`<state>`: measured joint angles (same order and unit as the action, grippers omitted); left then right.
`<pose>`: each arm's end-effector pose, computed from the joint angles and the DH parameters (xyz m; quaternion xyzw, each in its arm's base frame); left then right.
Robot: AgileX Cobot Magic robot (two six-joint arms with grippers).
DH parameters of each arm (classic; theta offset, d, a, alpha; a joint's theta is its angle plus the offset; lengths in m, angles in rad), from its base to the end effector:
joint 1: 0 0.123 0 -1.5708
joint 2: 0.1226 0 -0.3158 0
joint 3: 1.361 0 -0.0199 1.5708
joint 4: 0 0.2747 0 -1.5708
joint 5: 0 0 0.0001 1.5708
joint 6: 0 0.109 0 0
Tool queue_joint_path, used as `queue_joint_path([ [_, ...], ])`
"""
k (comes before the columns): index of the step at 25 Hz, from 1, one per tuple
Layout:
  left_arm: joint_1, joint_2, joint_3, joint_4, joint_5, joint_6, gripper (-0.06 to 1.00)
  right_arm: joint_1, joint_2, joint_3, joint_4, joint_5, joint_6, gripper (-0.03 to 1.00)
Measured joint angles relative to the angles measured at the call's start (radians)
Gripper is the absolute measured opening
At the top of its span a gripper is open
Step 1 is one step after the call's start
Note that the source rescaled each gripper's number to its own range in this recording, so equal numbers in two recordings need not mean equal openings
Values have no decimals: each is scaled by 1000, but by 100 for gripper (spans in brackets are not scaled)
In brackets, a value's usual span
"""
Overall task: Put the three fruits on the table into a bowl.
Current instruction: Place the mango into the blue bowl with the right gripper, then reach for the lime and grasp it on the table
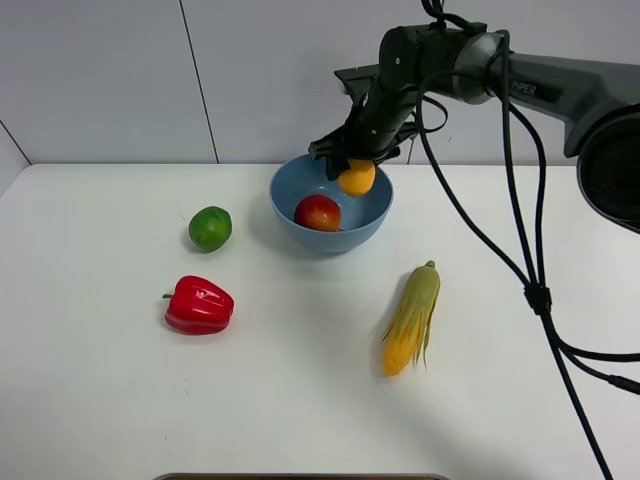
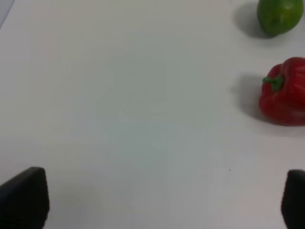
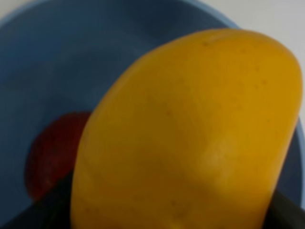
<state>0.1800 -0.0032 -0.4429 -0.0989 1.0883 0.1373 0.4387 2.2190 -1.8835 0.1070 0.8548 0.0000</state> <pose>0.0069 -0.0084 0.2603 -0.0174 0.8725 0.0279 0.4875 0.4855 0.2375 0.2044 -0.1872 0.9535 0.0966 0.2155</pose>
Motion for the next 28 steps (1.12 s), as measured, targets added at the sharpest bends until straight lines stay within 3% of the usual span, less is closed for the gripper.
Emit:
queue_joint_path([
  [8,0,0,0,0,0,0,100,0,18,0,4,6,0,1],
  [12,0,0,0,0,0,0,100,0,19,0,4,16,0,36],
  [15,0,0,0,0,0,-1,100,0,19,0,4,34,0,45],
  [22,0,0,0,0,0,-1,100,0,-23,0,-13,108,0,48],
  [28,0,0,0,0,0,0,100,0,-186,0,-84,259,0,49],
])
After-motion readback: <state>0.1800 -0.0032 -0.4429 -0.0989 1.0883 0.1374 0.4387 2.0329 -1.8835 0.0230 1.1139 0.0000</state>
